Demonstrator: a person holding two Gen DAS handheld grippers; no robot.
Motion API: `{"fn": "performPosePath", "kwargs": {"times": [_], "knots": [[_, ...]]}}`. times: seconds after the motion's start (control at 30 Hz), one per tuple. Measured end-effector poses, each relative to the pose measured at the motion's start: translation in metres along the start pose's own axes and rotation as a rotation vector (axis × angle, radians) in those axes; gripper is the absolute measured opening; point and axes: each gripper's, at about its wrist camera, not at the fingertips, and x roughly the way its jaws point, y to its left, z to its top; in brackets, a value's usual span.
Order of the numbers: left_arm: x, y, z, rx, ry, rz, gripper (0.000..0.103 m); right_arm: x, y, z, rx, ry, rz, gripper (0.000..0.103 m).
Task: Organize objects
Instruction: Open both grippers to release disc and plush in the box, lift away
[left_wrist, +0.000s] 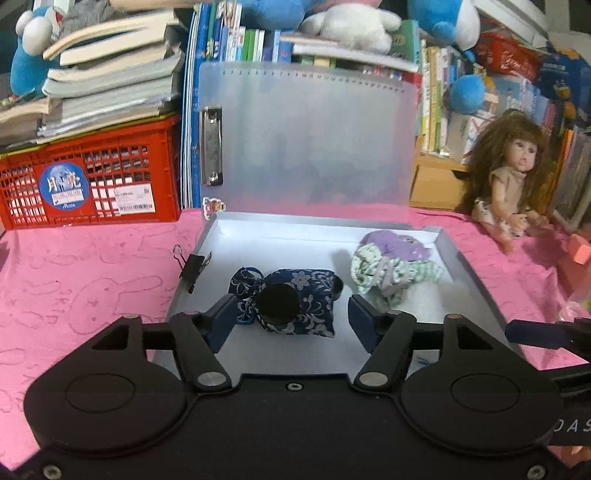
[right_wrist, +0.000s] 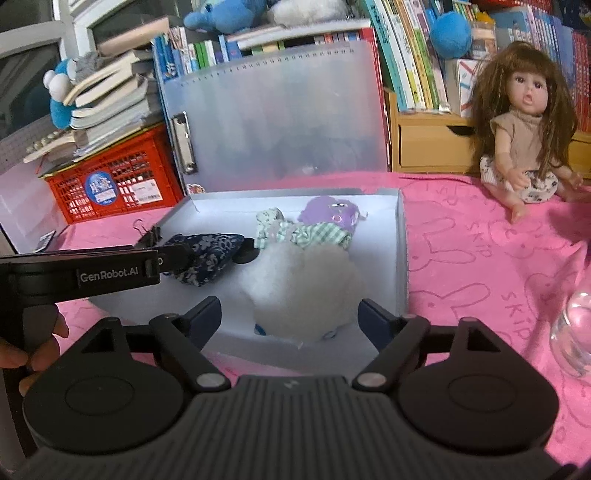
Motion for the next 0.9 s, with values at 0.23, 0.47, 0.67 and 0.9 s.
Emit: {"fn": "performPosePath", "kwargs": {"times": [0.23,0.47,0.67,0.9], "knots": [[-0.040,-0.003,-0.006,0.028,-0.038,-0.029,0.072,-0.033,0.007,-0.007,-0.030,-0.056,0.010,0.090],[-0.079,-0.003,-0.025,0.046,-0.063,-0.072,0.075,-0.067,0.013,-0.018,-0.062,-0.113,0.015,0.092],[-0.108,0.002,-0.049,0.054,-0.092,-0.082,0.076,-0.090,0.017,-0.034,-0.083,-0.141,0.015,0.092],[-0.136,0.009,-0.075,0.067,-0.123,-0.078,0.076,-0.108,0.023,-0.054,-0.103,-0.160,0.007,0.094]]}}
